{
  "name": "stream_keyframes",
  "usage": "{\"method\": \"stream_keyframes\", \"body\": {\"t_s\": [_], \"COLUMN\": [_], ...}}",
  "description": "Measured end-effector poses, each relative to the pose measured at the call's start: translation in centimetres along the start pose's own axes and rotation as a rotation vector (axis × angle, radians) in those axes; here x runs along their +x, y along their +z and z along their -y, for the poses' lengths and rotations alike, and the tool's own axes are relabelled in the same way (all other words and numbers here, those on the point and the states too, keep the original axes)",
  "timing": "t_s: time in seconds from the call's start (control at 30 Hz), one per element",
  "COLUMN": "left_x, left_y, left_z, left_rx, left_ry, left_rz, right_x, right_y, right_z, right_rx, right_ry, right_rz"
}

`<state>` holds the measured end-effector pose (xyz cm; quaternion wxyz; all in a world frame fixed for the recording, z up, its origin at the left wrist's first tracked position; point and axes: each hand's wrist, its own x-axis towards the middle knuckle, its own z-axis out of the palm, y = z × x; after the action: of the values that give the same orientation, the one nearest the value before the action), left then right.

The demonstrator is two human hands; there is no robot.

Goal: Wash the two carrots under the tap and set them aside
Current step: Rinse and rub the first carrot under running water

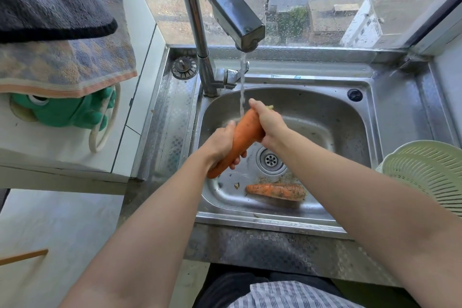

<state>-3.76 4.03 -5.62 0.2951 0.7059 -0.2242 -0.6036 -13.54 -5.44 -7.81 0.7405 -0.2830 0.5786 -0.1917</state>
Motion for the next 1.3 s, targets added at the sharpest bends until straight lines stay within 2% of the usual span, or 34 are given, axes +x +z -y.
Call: {"method": "stream_keyframes", "body": {"t_s": [0.07, 0.13, 0.2, 0.3, 0.37, 0.43, 0.53, 0.57, 0.67, 0.73, 0.77, 0.87, 0.9, 0.93, 1.0, 1.07, 1.13, 1.2, 1.3], "left_x": [-0.2, -0.3, -0.2, 0.1, 0.1, 0.3, 0.6, 0.7, 1.0, 1.0, 1.0, 1.1, 1.1, 1.1, 0.9, 0.4, -0.5, -1.0, -0.8], "left_y": [0.4, 0.5, 0.7, 0.7, 0.7, 0.7, 0.8, 0.7, 0.0, -0.4, -0.3, 0.3, 0.4, 0.5, 0.2, -0.3, -0.9, -1.0, -0.3], "left_z": [-0.1, -0.4, -0.6, -0.2, 0.1, 0.4, 0.8, 1.0, 1.4, 1.3, 1.2, 1.1, 1.2, 1.2, 1.2, 0.7, 0.1, -0.5, -1.0], "left_rx": [0.051, 0.128, 0.179, 0.05, -0.021, -0.002, 0.078, 0.088, 0.039, 0.039, 0.064, 0.136, 0.137, 0.125, 0.055, -0.02, -0.058, -0.114, -0.091], "left_ry": [-0.018, -0.036, -0.007, 0.002, -0.013, 0.002, 0.032, 0.03, -0.029, -0.053, -0.047, -0.023, -0.026, -0.034, -0.086, -0.158, -0.216, -0.258, -0.193], "left_rz": [0.021, 0.029, -0.028, -0.19, -0.249, -0.288, -0.332, -0.347, -0.35, -0.344, -0.351, -0.362, -0.361, -0.355, -0.306, -0.182, -0.044, 0.062, 0.047], "right_x": [0.3, 0.5, 0.3, -0.9, -1.3, -1.3, -1.0, -1.1, -1.3, -1.1, -1.0, -0.4, -0.3, -0.1, -0.5, -0.9, -1.1, -1.1, -1.0], "right_y": [0.4, 0.5, 0.3, -0.4, -0.8, -0.2, 0.8, 0.7, -0.4, -0.9, -0.7, 0.7, 0.8, 0.6, -0.2, -1.4, -2.2, -1.9, -0.1], "right_z": [0.2, 0.3, 0.1, 0.5, 0.7, 0.6, 0.5, 0.6, 0.6, 0.4, 0.4, 0.2, 0.2, 0.2, 0.2, 0.3, 0.2, -0.1, -0.7], "right_rx": [0.044, 0.05, 0.063, 0.221, 0.258, 0.15, 0.069, 0.069, 0.091, 0.131, 0.128, 0.076, 0.058, 0.042, 0.018, 0.032, 0.028, -0.09, -0.264], "right_ry": [0.045, 0.045, 0.031, -0.025, -0.063, -0.107, -0.075, -0.063, -0.038, -0.035, -0.039, -0.014, -0.013, -0.024, -0.047, -0.057, -0.085, -0.168, -0.229], "right_rz": [-0.135, -0.184, -0.088, 0.272, 0.429, 0.386, 0.107, 0.111, 0.398, 0.472, 0.428, 0.112, 0.067, 0.1, 0.319, 0.527, 0.618, 0.53, 0.161]}}
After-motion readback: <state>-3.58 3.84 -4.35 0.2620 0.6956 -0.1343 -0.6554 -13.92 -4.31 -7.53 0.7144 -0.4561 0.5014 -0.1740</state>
